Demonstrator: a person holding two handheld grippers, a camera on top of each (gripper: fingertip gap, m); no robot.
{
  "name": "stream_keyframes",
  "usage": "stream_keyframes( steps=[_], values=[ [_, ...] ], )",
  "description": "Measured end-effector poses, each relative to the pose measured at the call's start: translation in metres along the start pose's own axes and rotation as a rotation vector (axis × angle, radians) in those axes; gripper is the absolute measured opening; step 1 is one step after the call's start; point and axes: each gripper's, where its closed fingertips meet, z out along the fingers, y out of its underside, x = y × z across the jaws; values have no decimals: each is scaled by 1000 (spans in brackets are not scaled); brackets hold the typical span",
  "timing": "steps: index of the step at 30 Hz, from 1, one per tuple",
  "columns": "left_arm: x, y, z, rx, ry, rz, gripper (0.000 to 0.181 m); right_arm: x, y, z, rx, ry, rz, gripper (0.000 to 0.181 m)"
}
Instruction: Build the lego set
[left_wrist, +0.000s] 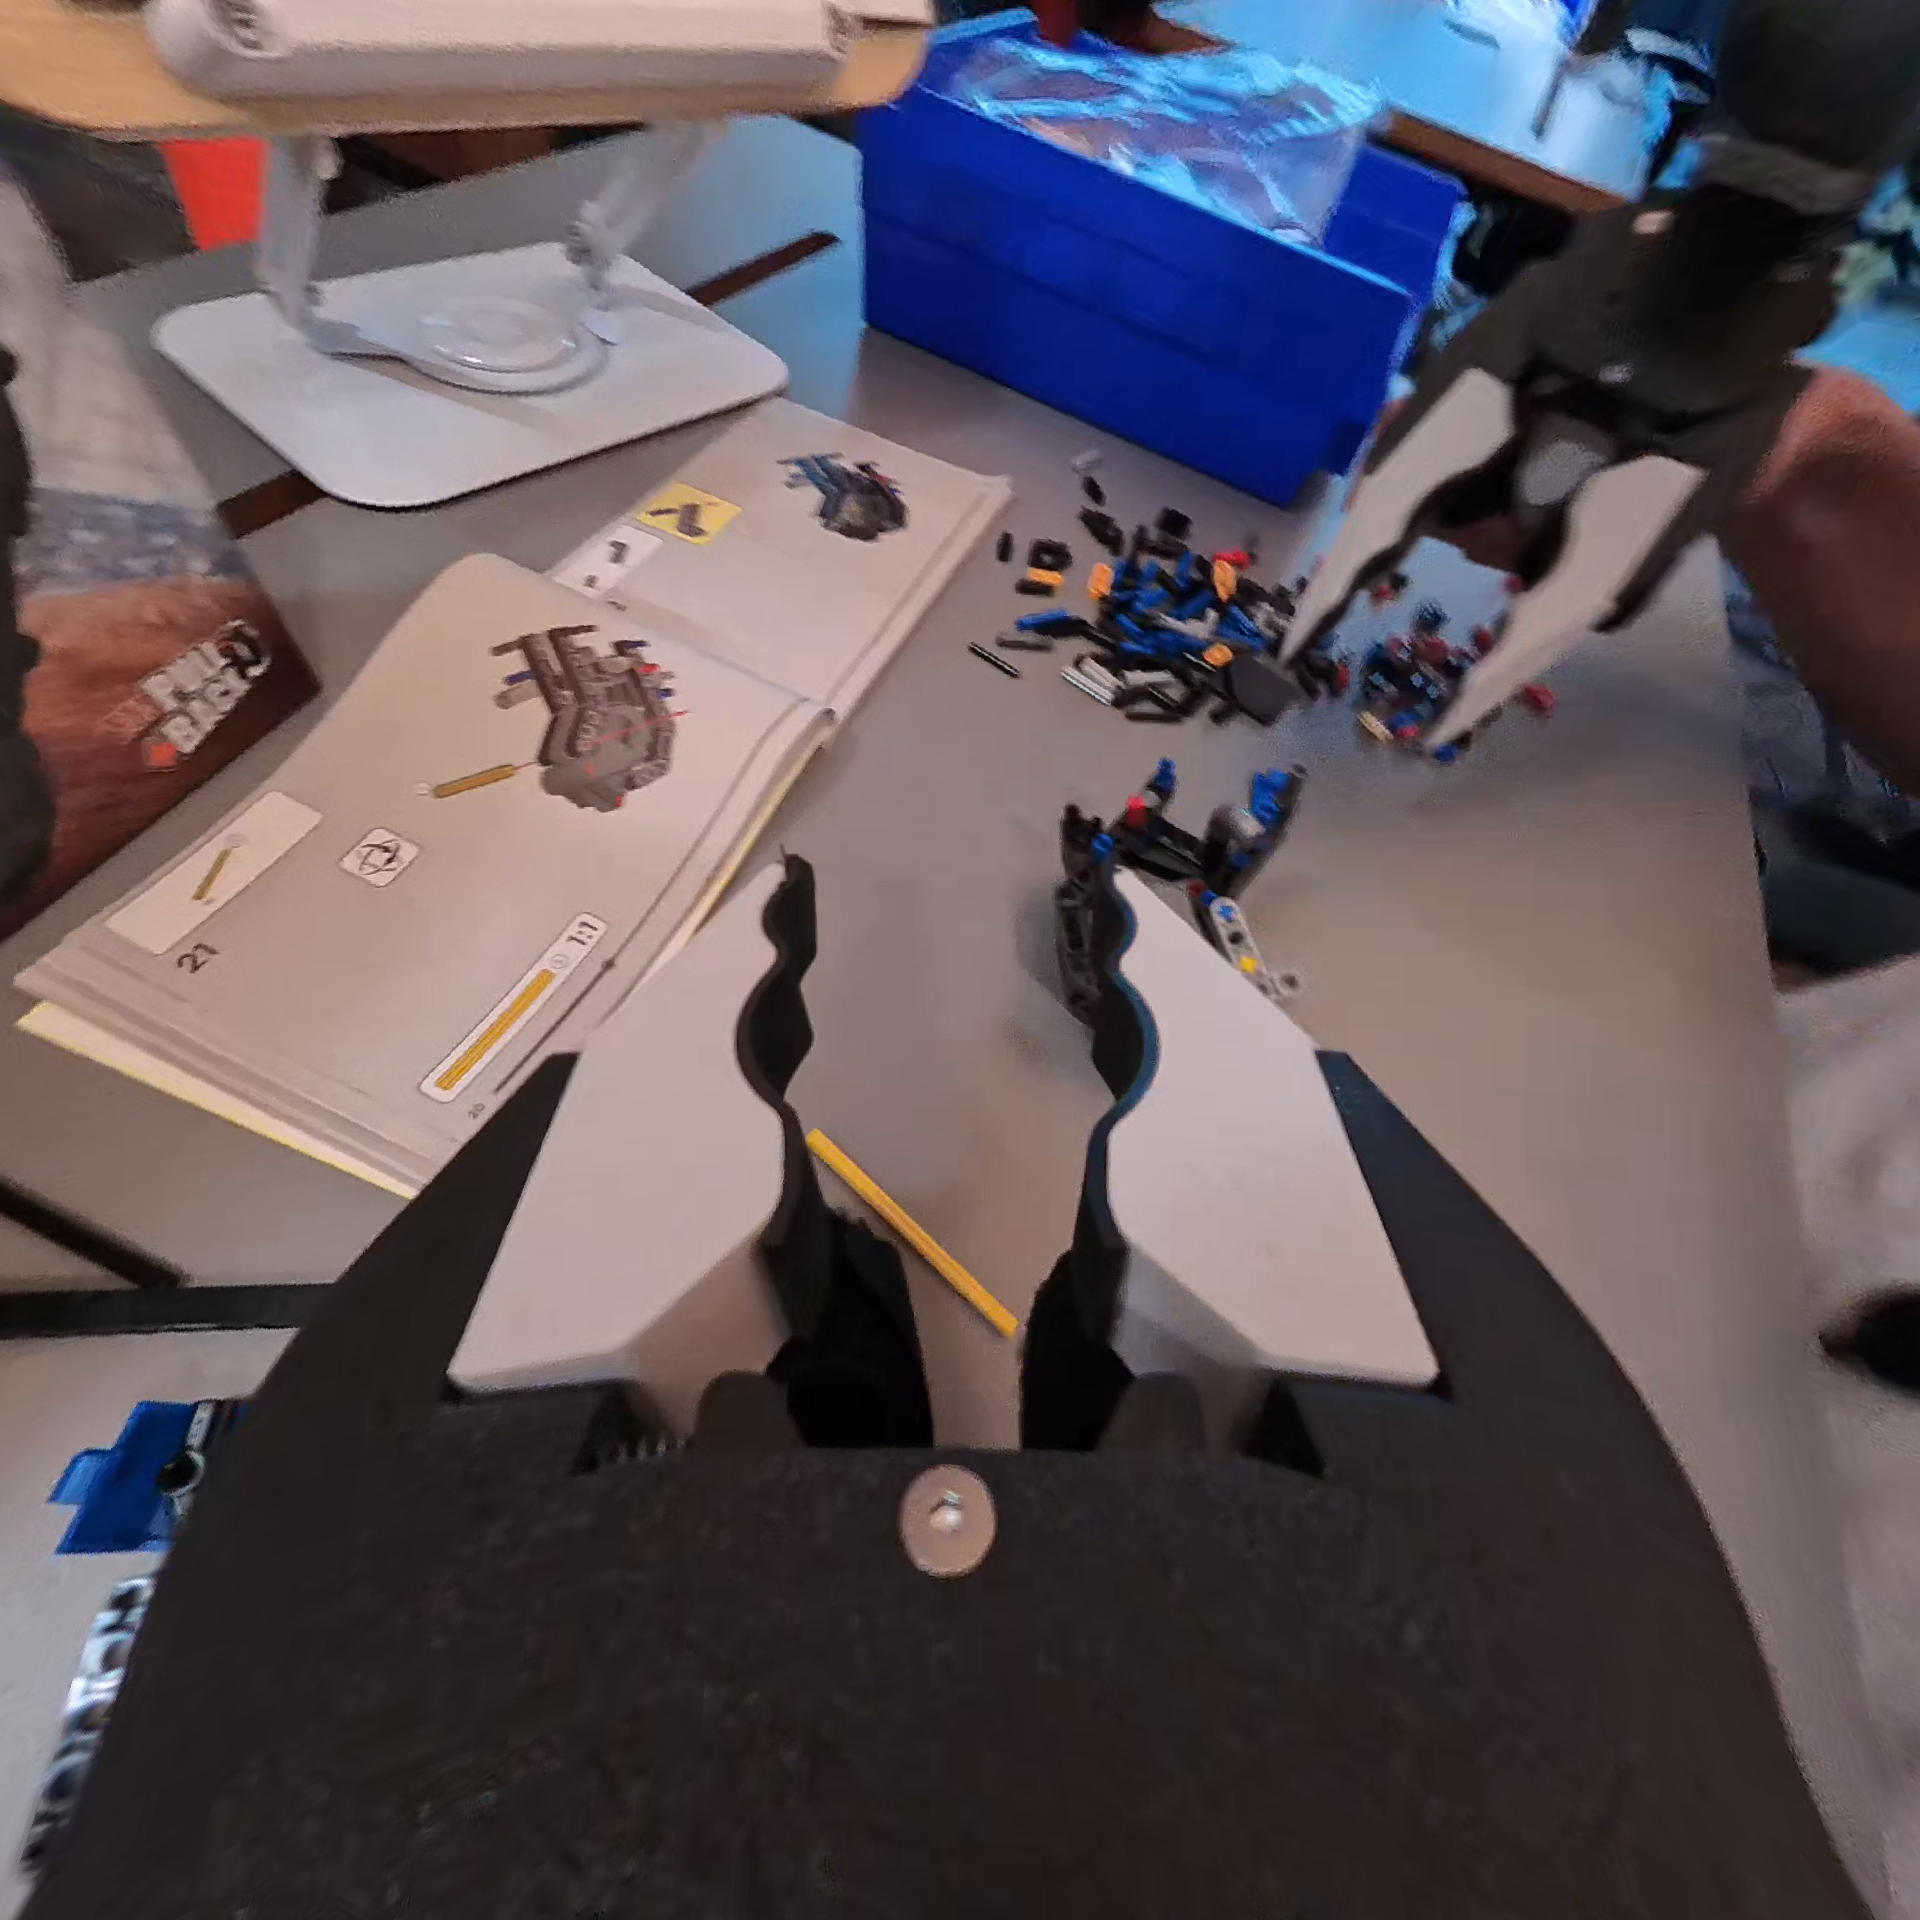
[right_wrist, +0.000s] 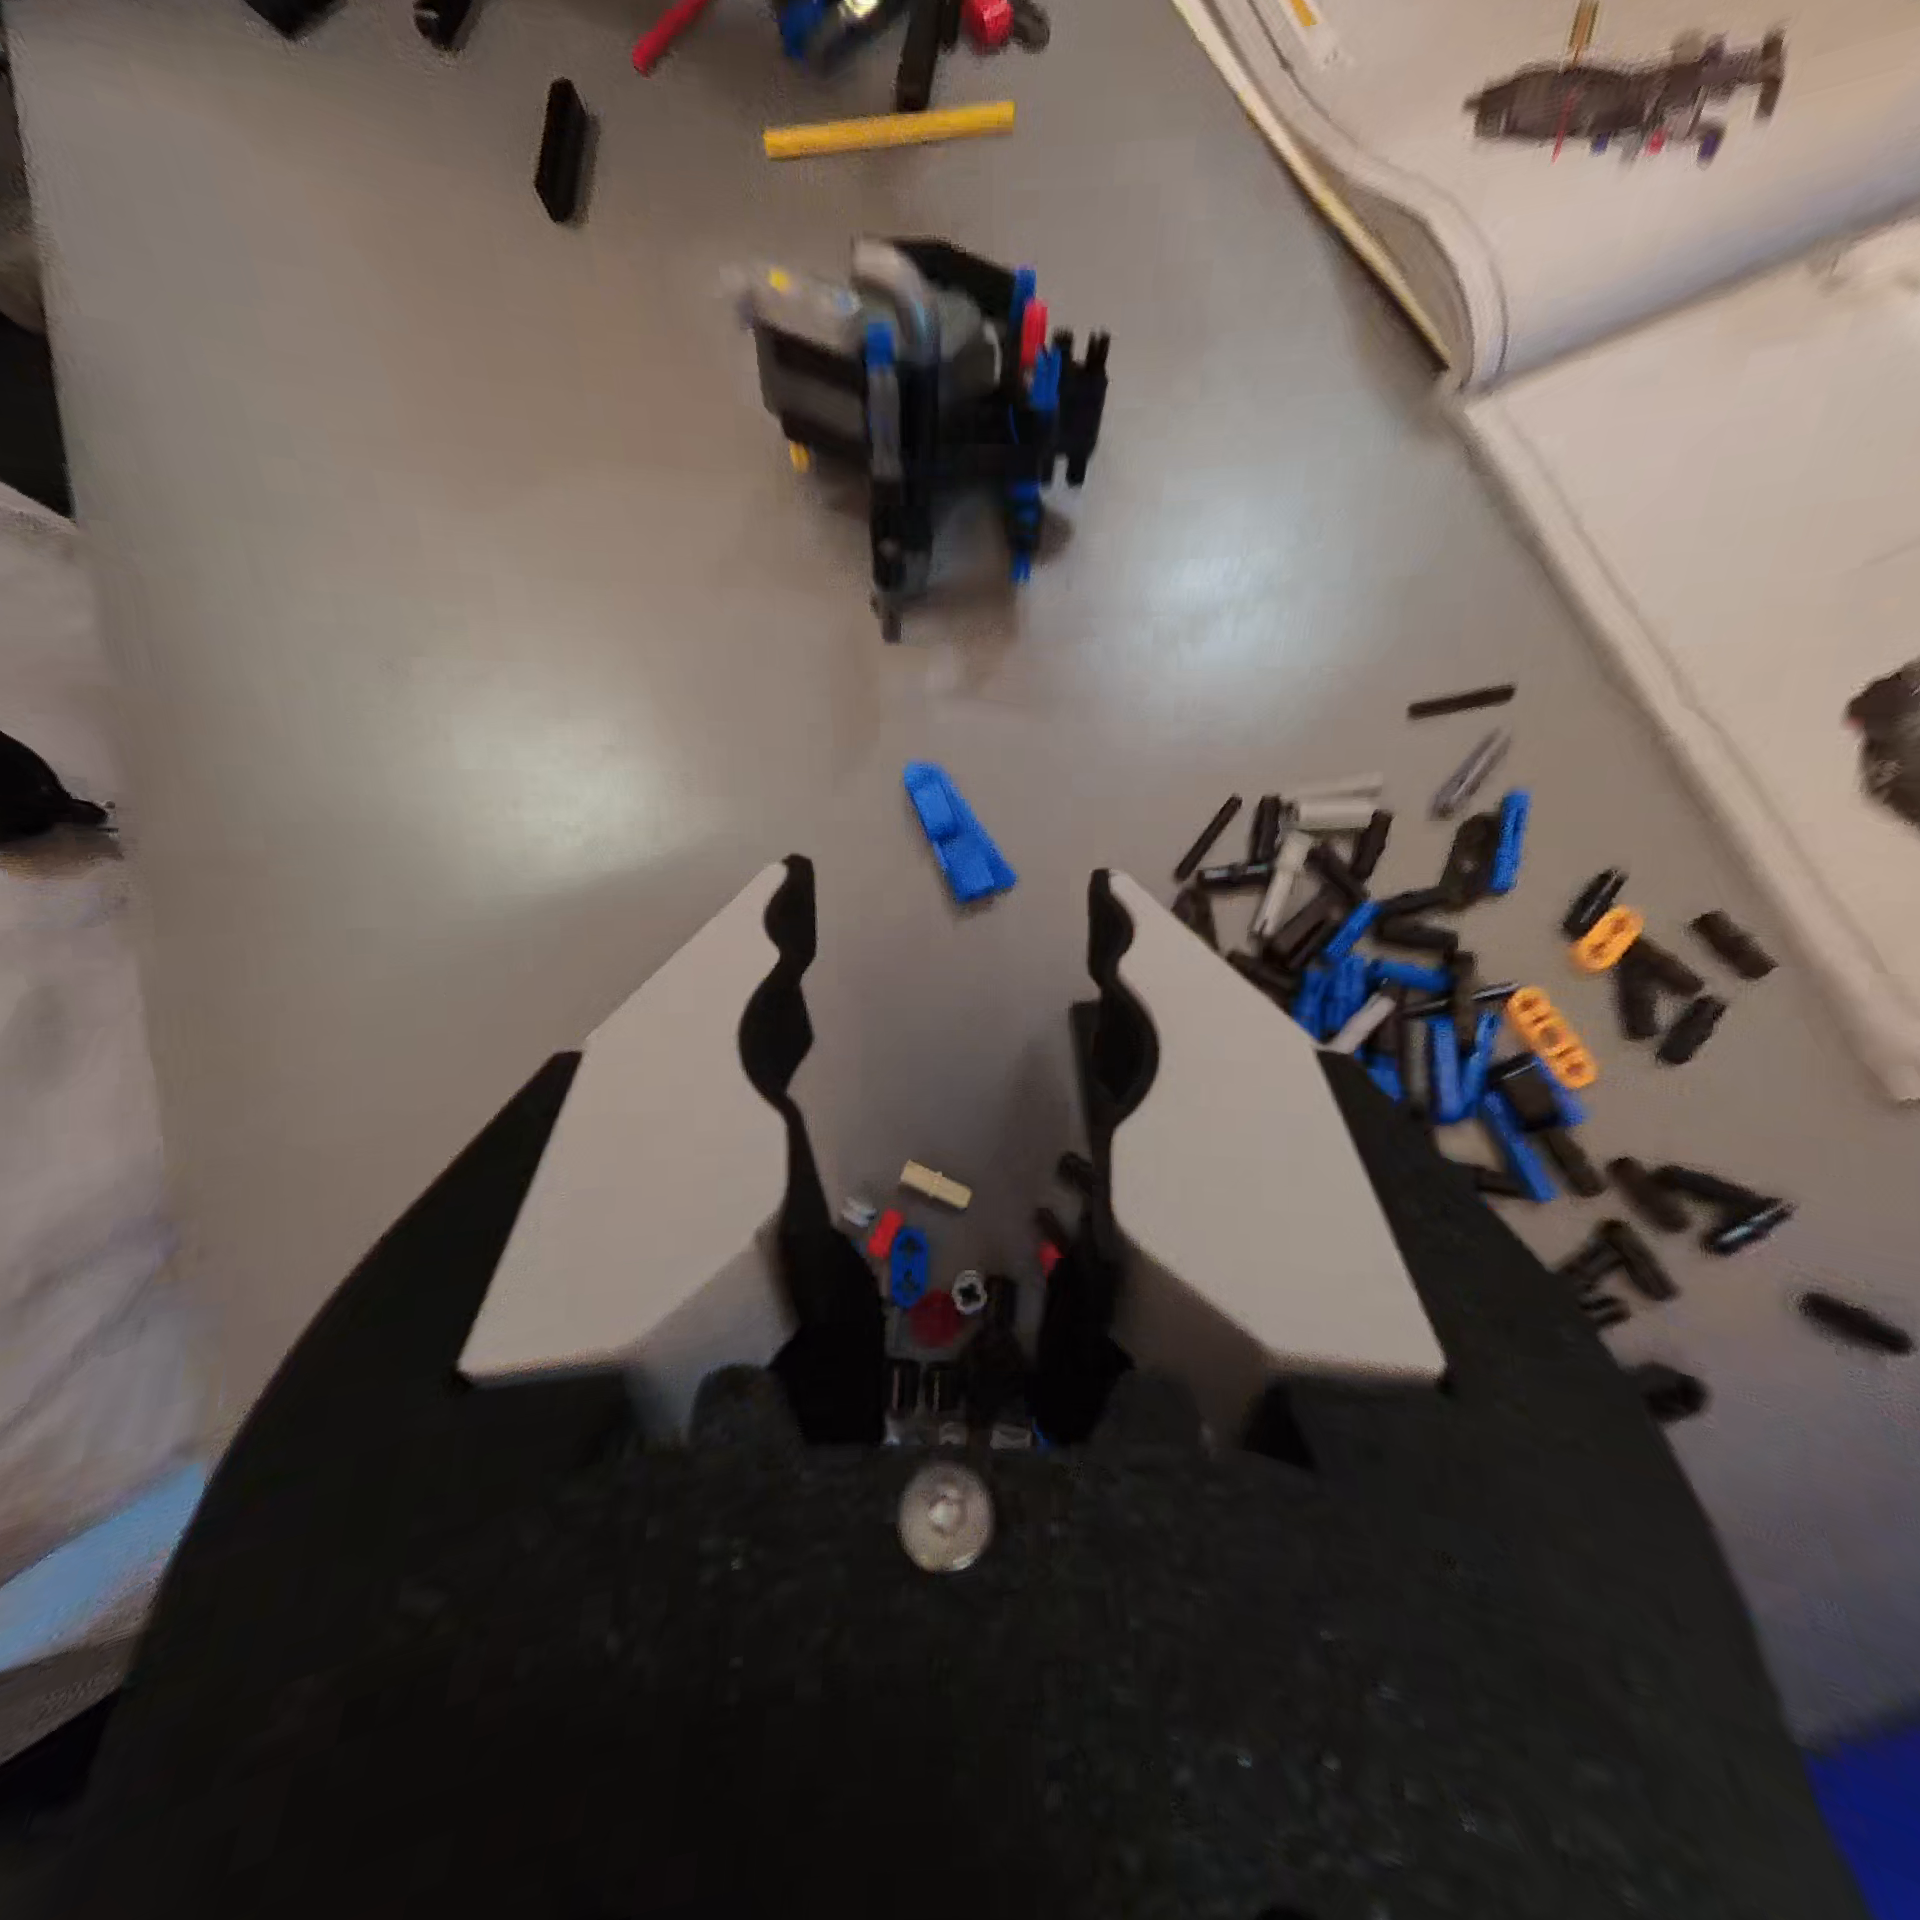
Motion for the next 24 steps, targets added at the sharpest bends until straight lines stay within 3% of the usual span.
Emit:
stream_keyframes(
  steps=[8,11,13,19,24],
  values=[
    [30,-28,-37,-5,82,153,49,-6,11,38,-2,1,-192,29],
    [33,-28,-44,-36,45,197,48,-8,10,41,-18,-3,-232,11],
    [35,-25,-42,-53,27,203,47,-5,14,36,-25,17,-228,10],
    [34,-14,-15,-178,-25,261,37,12,45,-9,-64,197,-90,10],
    [21,-22,49,-303,-16,326,40,21,64,-17,-97,277,-65,10]
  ],
)
